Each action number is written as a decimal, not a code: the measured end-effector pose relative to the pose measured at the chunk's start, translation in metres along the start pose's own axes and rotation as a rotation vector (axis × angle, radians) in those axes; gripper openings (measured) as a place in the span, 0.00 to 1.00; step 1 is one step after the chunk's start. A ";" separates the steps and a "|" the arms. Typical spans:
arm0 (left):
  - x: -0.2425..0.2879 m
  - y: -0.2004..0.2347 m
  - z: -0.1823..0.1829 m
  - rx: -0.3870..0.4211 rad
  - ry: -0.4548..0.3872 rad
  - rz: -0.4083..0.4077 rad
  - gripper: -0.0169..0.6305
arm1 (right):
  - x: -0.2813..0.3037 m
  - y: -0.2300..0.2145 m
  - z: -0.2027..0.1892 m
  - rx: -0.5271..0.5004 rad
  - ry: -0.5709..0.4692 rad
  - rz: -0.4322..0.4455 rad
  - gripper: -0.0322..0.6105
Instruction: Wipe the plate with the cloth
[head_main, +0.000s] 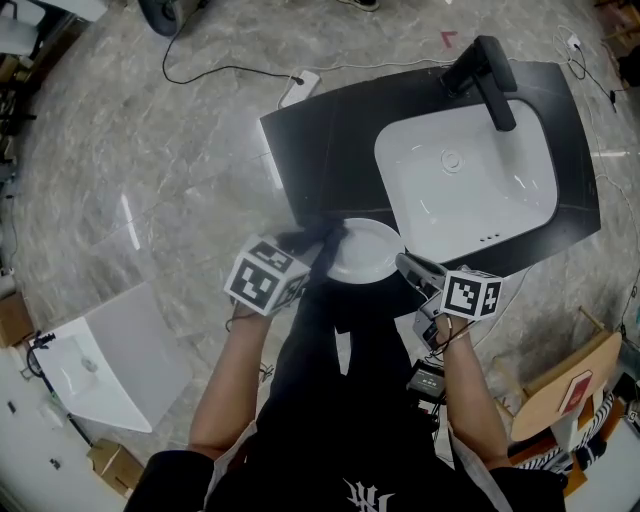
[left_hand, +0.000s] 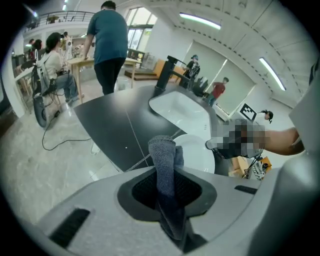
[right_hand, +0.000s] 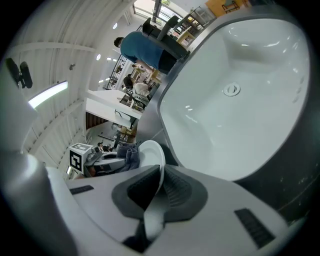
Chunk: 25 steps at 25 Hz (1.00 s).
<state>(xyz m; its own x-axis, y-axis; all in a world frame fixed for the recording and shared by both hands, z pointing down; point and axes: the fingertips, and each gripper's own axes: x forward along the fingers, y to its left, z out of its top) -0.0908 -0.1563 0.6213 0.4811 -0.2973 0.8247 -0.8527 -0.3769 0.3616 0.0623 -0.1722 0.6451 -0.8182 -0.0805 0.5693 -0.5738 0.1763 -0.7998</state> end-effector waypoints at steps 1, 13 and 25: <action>-0.003 0.002 -0.002 -0.004 0.000 0.006 0.10 | 0.000 0.000 0.000 -0.001 -0.002 -0.002 0.08; -0.035 0.036 -0.030 -0.056 -0.005 0.087 0.10 | 0.000 0.003 0.002 -0.037 -0.002 -0.002 0.09; -0.059 0.003 0.001 -0.074 -0.158 0.002 0.10 | -0.001 0.005 0.002 -0.081 0.000 -0.020 0.10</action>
<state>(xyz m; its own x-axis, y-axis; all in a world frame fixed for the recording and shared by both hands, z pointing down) -0.1215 -0.1415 0.5736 0.5002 -0.4347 0.7489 -0.8637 -0.3124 0.3955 0.0601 -0.1729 0.6406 -0.8068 -0.0850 0.5847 -0.5850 0.2538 -0.7703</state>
